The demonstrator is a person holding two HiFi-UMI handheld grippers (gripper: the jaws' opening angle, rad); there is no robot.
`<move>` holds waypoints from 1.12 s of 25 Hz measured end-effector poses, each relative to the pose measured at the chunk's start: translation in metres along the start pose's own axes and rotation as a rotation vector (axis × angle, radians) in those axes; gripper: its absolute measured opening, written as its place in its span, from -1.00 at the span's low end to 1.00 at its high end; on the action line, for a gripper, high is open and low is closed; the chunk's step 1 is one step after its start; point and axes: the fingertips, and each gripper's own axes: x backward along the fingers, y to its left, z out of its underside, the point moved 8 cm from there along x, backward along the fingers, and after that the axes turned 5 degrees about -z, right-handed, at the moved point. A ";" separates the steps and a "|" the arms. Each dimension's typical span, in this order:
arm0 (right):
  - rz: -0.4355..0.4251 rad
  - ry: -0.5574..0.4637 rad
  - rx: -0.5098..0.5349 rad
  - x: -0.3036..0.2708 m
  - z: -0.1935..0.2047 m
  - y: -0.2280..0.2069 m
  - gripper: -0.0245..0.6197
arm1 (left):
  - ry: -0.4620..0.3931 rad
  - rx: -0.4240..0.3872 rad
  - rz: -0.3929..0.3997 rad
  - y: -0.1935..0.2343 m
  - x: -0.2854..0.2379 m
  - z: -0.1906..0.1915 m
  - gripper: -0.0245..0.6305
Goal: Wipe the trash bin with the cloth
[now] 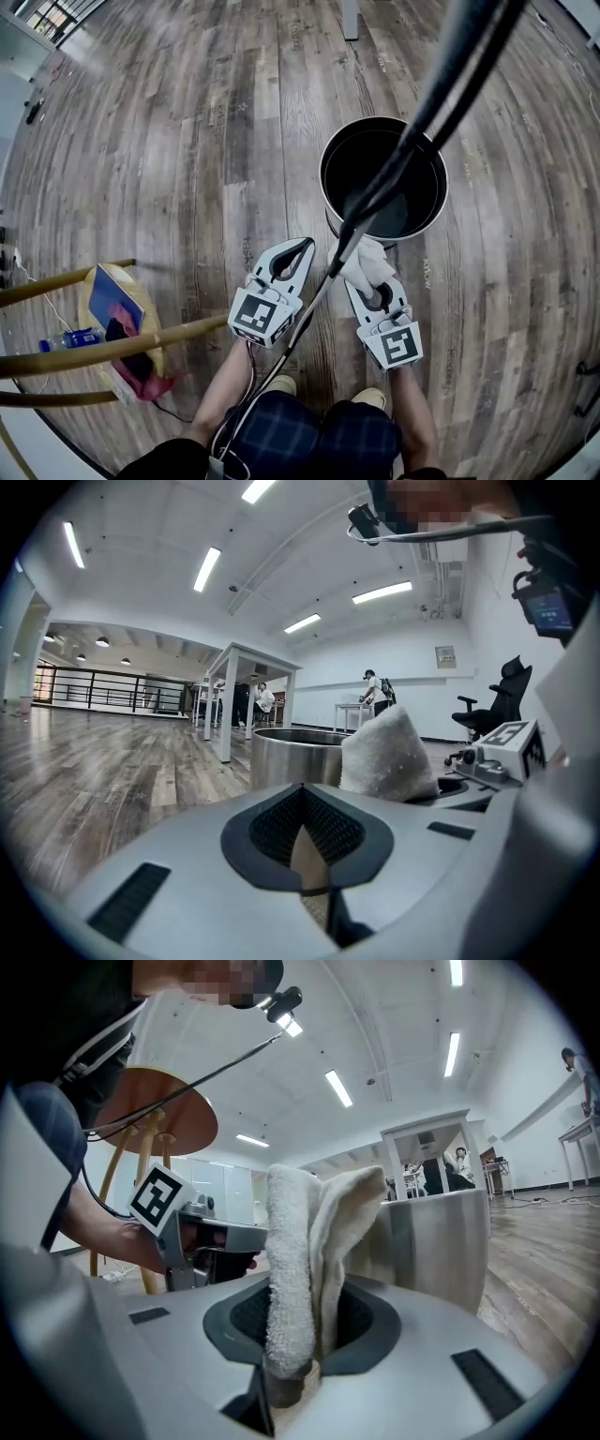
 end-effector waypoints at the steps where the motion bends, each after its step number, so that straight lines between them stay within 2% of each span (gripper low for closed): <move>1: 0.014 -0.001 -0.004 0.000 0.001 -0.004 -0.62 | 0.002 -0.003 0.001 -0.001 0.000 0.001 -0.93; 12: 0.289 0.008 -0.073 0.064 0.012 -0.075 -0.63 | -0.001 -0.002 -0.012 -0.004 0.009 0.002 -0.93; 19: 0.423 0.006 -0.099 0.092 0.021 -0.112 -0.63 | -0.001 0.000 -0.017 -0.002 0.012 0.004 -0.93; 22: 0.424 0.005 -0.093 0.096 0.019 -0.112 -0.63 | 0.002 0.004 -0.021 -0.001 0.012 0.005 -0.93; 28: 0.337 0.019 -0.075 0.100 0.020 -0.071 -0.62 | 0.004 0.001 -0.007 -0.003 0.009 0.007 -0.93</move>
